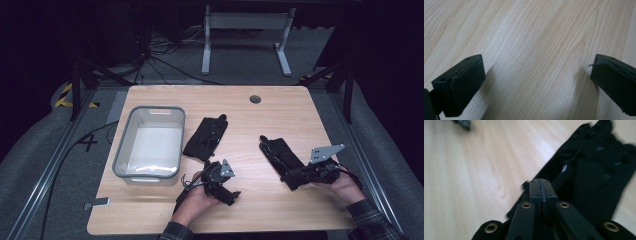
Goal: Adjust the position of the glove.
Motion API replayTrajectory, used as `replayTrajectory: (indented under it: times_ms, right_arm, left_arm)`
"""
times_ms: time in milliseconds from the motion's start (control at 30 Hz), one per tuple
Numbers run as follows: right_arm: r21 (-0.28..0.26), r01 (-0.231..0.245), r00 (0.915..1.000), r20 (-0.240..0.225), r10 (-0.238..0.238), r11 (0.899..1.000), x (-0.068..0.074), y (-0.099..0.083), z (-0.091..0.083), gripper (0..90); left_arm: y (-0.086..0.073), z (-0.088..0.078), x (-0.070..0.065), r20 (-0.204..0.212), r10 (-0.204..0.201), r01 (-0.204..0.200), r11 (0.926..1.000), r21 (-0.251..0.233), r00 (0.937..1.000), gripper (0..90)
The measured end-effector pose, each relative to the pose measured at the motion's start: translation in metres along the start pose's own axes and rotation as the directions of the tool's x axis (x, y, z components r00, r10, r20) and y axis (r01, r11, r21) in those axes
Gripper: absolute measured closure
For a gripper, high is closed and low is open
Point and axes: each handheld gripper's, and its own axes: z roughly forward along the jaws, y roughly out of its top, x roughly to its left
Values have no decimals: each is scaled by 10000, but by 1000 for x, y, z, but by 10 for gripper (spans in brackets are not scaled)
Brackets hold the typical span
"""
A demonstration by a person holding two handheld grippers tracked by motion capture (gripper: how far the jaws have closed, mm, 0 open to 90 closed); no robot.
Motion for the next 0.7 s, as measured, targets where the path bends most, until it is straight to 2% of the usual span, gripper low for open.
replayTrajectory:
  times_ms: [200,233,333,600,700]
  right_arm:
    - [-224,-173,9974,699,188,9996,-33,15,6,900]
    - [-224,-173,9974,699,188,9996,-33,15,6,900]
    - [79,-387,9948,948,378,9992,-50,14,16,900]
    - [578,-655,9936,959,598,9962,-59,3,23,900]
    - [519,-623,9933,1003,569,9967,-57,1,22,900]
  left_arm:
    - [0,0,0,-6,-1,1,10000,-1,10000,0]
    - [0,0,0,1,-3,3,10000,-2,10000,0]
    - [0,0,0,-7,1,-1,10000,0,10000,0]
    - [0,0,0,-8,3,-3,10000,3,10000,0]
    - [0,0,0,-1,3,-3,10000,-1,10000,0]
